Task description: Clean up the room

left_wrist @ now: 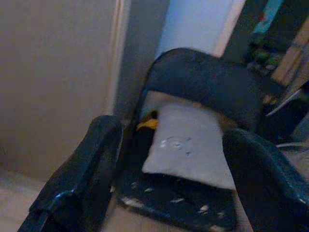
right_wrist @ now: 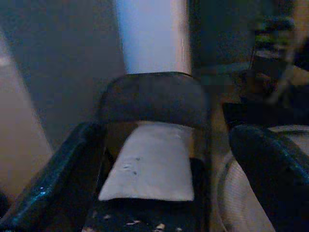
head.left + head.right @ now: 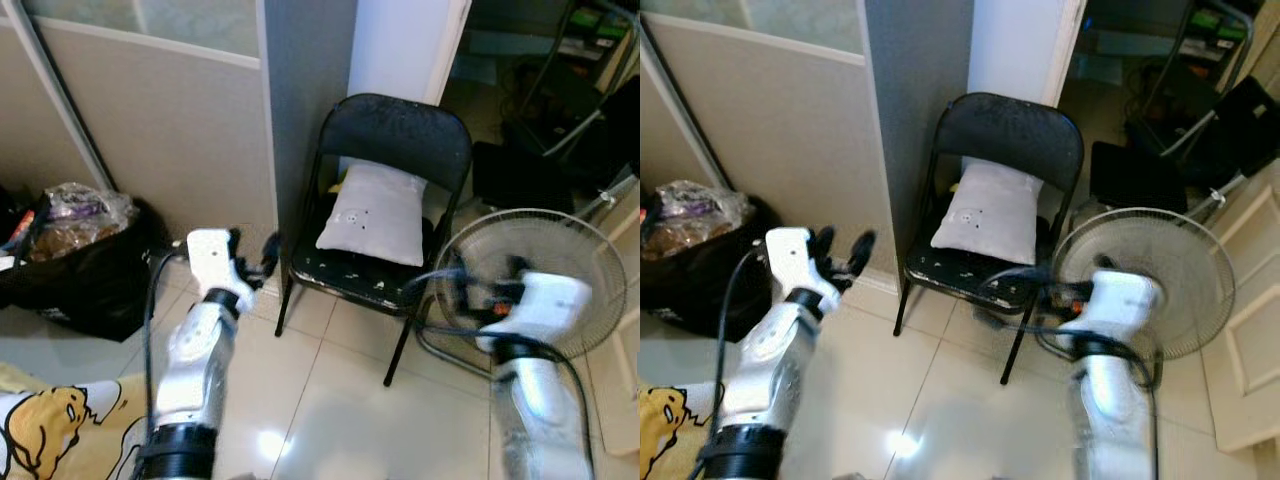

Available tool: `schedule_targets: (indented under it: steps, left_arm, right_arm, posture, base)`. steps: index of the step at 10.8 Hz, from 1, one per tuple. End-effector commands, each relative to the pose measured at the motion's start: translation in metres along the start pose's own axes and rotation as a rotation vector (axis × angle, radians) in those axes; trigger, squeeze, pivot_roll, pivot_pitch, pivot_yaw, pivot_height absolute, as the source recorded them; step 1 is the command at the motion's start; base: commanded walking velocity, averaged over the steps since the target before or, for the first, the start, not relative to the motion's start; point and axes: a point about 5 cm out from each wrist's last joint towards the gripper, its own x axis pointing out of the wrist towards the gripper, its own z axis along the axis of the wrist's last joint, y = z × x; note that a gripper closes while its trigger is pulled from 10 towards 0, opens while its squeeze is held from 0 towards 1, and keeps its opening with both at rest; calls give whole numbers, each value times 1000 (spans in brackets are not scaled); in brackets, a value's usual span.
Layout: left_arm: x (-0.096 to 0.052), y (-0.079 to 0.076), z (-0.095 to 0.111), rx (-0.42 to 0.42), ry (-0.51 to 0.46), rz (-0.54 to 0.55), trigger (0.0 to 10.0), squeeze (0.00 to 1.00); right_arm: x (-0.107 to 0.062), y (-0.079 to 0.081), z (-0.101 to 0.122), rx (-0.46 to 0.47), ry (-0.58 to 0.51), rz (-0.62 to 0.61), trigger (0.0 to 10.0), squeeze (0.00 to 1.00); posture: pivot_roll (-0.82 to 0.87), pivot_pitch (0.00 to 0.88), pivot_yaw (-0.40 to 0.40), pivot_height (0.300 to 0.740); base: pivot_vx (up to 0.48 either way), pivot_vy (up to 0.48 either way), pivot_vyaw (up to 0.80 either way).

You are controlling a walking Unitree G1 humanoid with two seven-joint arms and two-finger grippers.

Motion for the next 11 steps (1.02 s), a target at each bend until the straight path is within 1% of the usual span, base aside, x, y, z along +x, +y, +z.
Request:
schedule_targets:
  steps: [1, 2, 3, 4, 5, 6, 7, 8, 9, 10, 11]
  left_arm:
    - [-5, -1, -6, 28, 56, 7, 10000, 1000]
    - [-5, 4, -6, 46, 55, 46, 10000, 1000]
    - [-3, 6, -8, 41, 61, 58, 10000, 1000]
    - [-3, 15, -13, 122, 91, 117, 10000, 1000]
    - [-4, 17, -17, 137, 112, 117, 10000, 1000]
    - [-4, 17, -19, 131, 125, 105, 10000, 1000]
    - [0, 10, -17, 69, 102, 34, 10000, 1000]
    - [2, 4, -15, 77, 87, -13, 10000, 961]
    - [3, 2, -14, 87, 85, -32, 10000, 416]
    - [4, 1, -16, 54, 96, -36, 10000, 0]
    - [4, 0, -17, 54, 102, -44, 10000, 0]
  right_arm:
    - [-1, -7, 0, 19, 24, -33, 10000, 0]
    - [-1, -8, -4, 26, 60, -27, 10000, 1000]
    - [0, -7, -4, 29, 62, -16, 10000, 1000]
    - [-1, -5, -5, 15, 60, 12, 10000, 1000]
    - [-1, -5, -7, 3, 75, 20, 10000, 1000]
    - [-1, -3, -10, -31, 100, 44, 10000, 1000]
    - [-1, 2, -17, -79, 145, 73, 10000, 1000]
    - [2, 6, -18, -96, 149, 96, 10000, 702]
    - [4, 11, -15, -72, 130, 136, 10000, 0]
    - [6, 17, -16, -84, 143, 179, 10000, 0]
    - [8, 17, -17, -78, 150, 176, 10000, 0]
  posture:
    - [-129, 0, 12, 740]
    - [-130, 0, 14, 740]
    - [-131, 0, 17, 740]
    - [-131, 0, 16, 740]
    - [-130, 0, 13, 740]
    - [-125, 0, 10, 740]
    - [-120, 0, 9, 740]
    - [-117, 0, 9, 740]
    - [-116, 0, 11, 740]
    - [-116, 0, 14, 740]
    - [-112, 0, 15, 740]
  base:
    - [0, 0, 0]
    - [0, 0, 0]
    - [0, 0, 0]
    - [0, 0, 0]
    - [0, 0, 0]
    - [0, 0, 0]
    - [0, 0, 0]
    - [0, 0, 0]
    - [0, 0, 0]
    - [0, 428, 0]
    - [-266, 401, 563]
